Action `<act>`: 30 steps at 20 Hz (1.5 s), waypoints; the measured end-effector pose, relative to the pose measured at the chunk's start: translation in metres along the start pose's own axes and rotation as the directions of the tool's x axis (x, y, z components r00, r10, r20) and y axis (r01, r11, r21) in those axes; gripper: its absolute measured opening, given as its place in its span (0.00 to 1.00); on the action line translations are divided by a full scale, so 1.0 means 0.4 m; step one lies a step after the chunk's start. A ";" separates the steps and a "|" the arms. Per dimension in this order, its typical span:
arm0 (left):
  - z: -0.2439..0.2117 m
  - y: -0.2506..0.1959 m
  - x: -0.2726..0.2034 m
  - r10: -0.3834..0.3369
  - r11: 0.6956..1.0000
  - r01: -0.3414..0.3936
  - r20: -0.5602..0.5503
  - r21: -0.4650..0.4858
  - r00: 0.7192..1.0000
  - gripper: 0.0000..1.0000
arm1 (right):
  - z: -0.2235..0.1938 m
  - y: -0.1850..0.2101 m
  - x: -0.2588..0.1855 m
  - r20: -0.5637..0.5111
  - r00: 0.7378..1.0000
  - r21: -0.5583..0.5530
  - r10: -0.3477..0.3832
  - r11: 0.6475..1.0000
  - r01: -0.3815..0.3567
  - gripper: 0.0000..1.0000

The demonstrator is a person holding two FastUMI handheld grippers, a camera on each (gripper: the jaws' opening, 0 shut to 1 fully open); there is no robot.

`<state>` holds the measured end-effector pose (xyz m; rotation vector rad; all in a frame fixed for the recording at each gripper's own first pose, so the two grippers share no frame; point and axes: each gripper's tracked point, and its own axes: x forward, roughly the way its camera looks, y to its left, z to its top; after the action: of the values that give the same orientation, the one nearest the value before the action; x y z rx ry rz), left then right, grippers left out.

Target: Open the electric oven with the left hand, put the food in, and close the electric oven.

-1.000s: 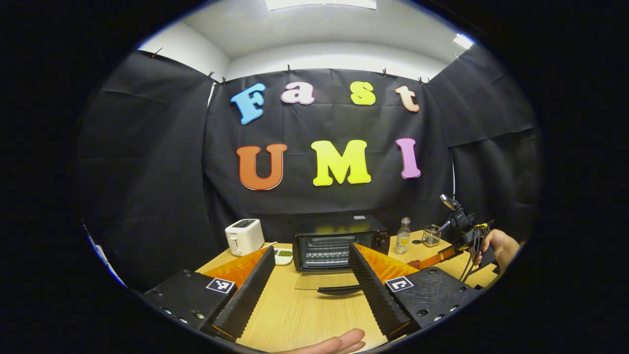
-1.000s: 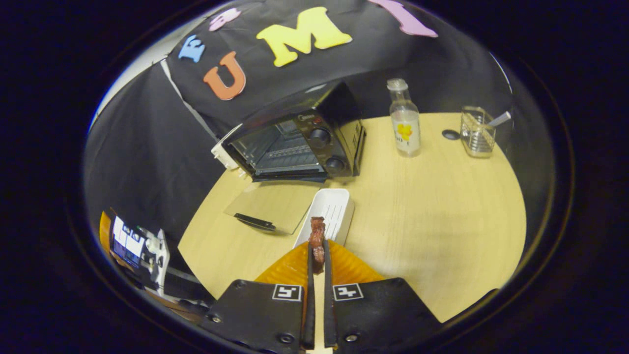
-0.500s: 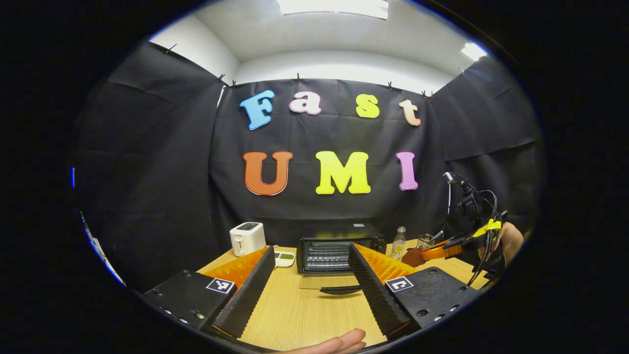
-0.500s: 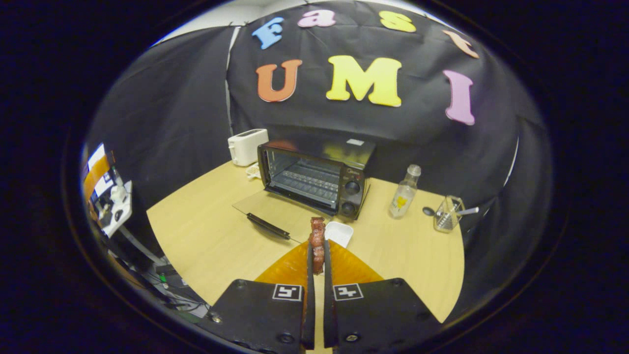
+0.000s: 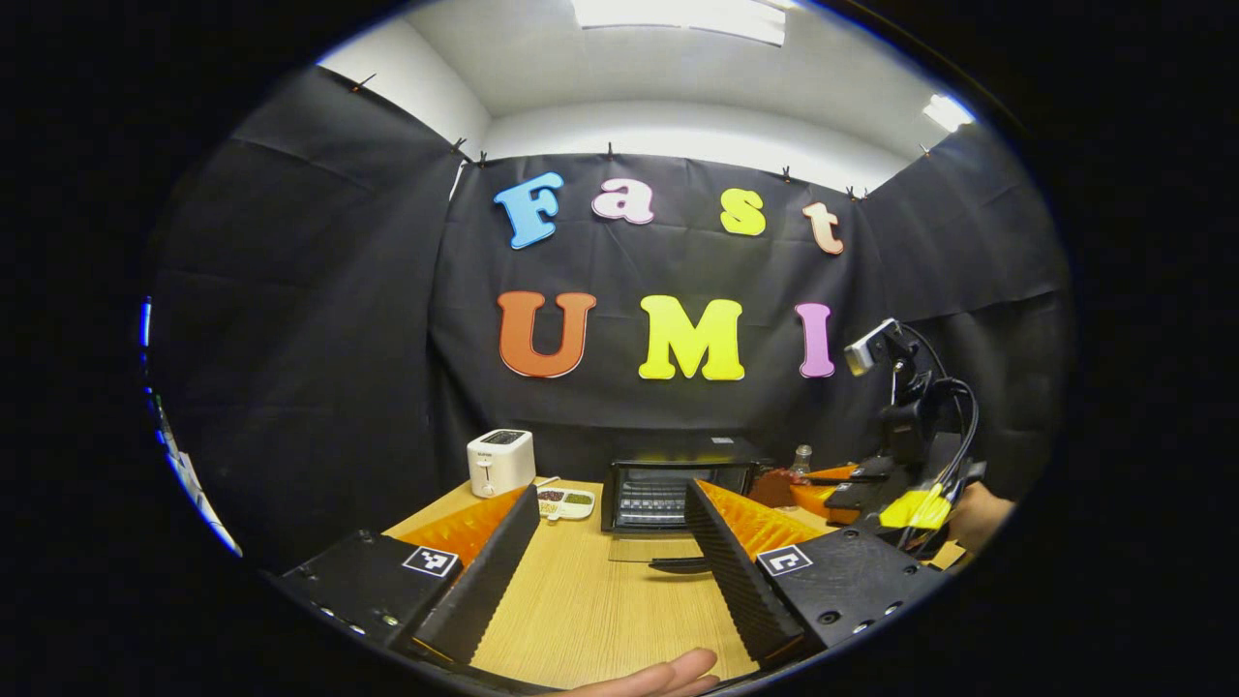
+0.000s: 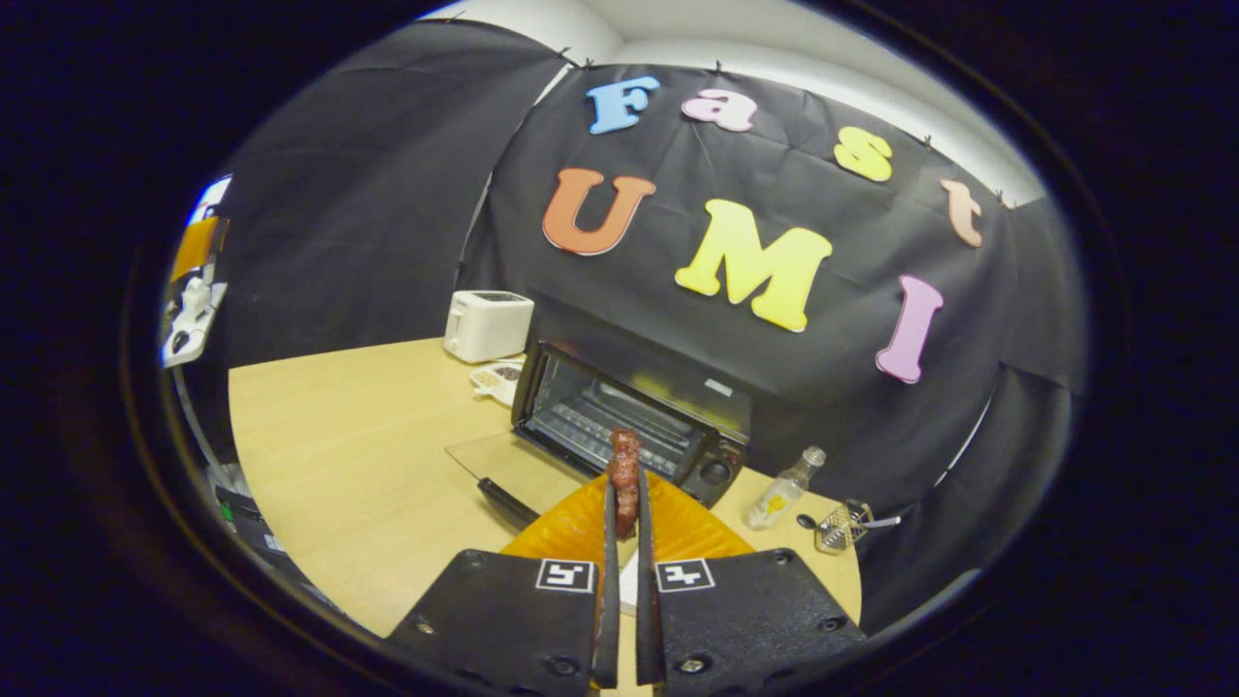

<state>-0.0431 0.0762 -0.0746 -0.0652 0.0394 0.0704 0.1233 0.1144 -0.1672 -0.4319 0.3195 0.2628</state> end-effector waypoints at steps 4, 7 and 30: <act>-0.024 0.064 0.002 0.062 0.998 -0.062 -0.005 0.018 0.998 0.96 | 0.004 0.084 0.096 0.024 1.000 -0.021 -0.001 1.000 0.002 0.10; -0.031 0.088 -0.006 0.089 0.996 -0.089 -0.001 0.030 0.996 0.96 | -0.004 0.137 0.165 0.013 1.000 0.021 0.027 0.999 -0.027 0.10; -0.054 0.150 0.020 0.066 0.998 -0.066 0.011 0.010 0.998 0.96 | -0.051 0.050 0.725 -0.005 1.000 0.954 0.014 0.299 0.001 0.08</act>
<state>-0.0401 0.1352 -0.1001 -0.0529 0.0309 0.1364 0.3778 0.1751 -0.2951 0.8167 0.4356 0.0284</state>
